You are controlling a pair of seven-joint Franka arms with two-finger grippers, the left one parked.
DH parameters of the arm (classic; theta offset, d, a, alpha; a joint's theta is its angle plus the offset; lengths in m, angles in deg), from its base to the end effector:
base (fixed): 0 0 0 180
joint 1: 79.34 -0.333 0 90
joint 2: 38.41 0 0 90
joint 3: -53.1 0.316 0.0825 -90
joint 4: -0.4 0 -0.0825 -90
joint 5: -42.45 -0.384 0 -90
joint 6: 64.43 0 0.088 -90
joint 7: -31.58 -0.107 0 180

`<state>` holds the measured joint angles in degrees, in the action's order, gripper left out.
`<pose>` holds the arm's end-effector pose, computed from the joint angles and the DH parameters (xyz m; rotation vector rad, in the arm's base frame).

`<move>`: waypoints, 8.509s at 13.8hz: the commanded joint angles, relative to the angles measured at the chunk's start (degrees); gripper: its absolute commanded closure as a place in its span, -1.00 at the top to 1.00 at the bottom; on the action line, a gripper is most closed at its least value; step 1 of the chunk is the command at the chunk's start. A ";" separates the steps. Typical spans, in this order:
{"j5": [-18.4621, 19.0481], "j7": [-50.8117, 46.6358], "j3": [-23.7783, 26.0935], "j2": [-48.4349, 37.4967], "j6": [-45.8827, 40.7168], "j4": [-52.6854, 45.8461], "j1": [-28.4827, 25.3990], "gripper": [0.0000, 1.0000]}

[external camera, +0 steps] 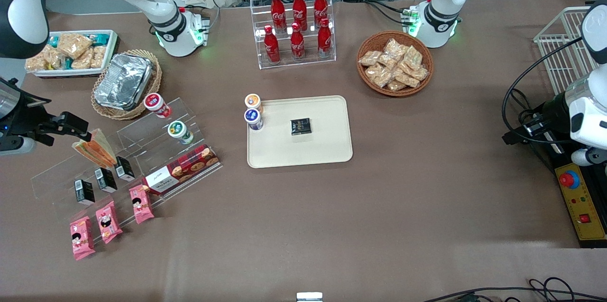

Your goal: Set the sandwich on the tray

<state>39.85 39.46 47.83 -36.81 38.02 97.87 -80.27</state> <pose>0.5763 -0.0392 0.5660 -3.1034 -0.0829 -0.0982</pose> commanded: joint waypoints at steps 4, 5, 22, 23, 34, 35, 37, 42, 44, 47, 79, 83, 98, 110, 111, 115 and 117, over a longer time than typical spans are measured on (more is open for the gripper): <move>0.40 0.12 1.23 -0.45 -2.26 -0.53 1.37 0.98; 0.40 0.12 1.23 -0.28 -2.08 -0.53 1.28 0.98; 0.84 49.51 -7.38 -0.28 -0.07 8.25 1.90 0.98; 0.84 49.51 -7.38 -0.19 1.16 9.48 1.90 0.98; 0.49 48.81 -8.00 3.41 17.07 20.20 4.01 0.98; 0.40 48.81 -8.00 3.41 18.21 21.08 4.01 0.98; 0.23 48.81 -7.91 3.50 19.62 22.23 4.01 0.98; -1.00 48.72 -7.82 4.29 20.07 22.23 3.66 -0.02; -1.09 48.72 -7.82 4.38 20.07 22.23 3.39 -0.72; -1.53 48.63 -7.91 4.65 20.07 22.06 3.39 -1.00; -0.83 49.60 3.43 31.17 32.44 -1.76 -40.38 -1.00; -0.57 50.56 3.34 35.40 35.80 -2.63 -42.14 -1.00; -1.36 47.85 2.72 27.69 23.34 -3.43 -36.97 1.00; -0.66 28.19 -6.42 10.02 1.01 -6.68 -17.98 1.00; -0.48 24.59 -6.50 8.70 -0.31 -6.59 -16.66 1.00; 1.35 3.78 -6.51 2.73 -5.49 -5.45 -14.37 1.00; 2.68 -2.15 -5.11 0.96 -7.87 -5.28 -12.18 1.00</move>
<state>41.17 43.41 41.02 -33.15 32.12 91.39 -94.55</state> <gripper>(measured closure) 0.000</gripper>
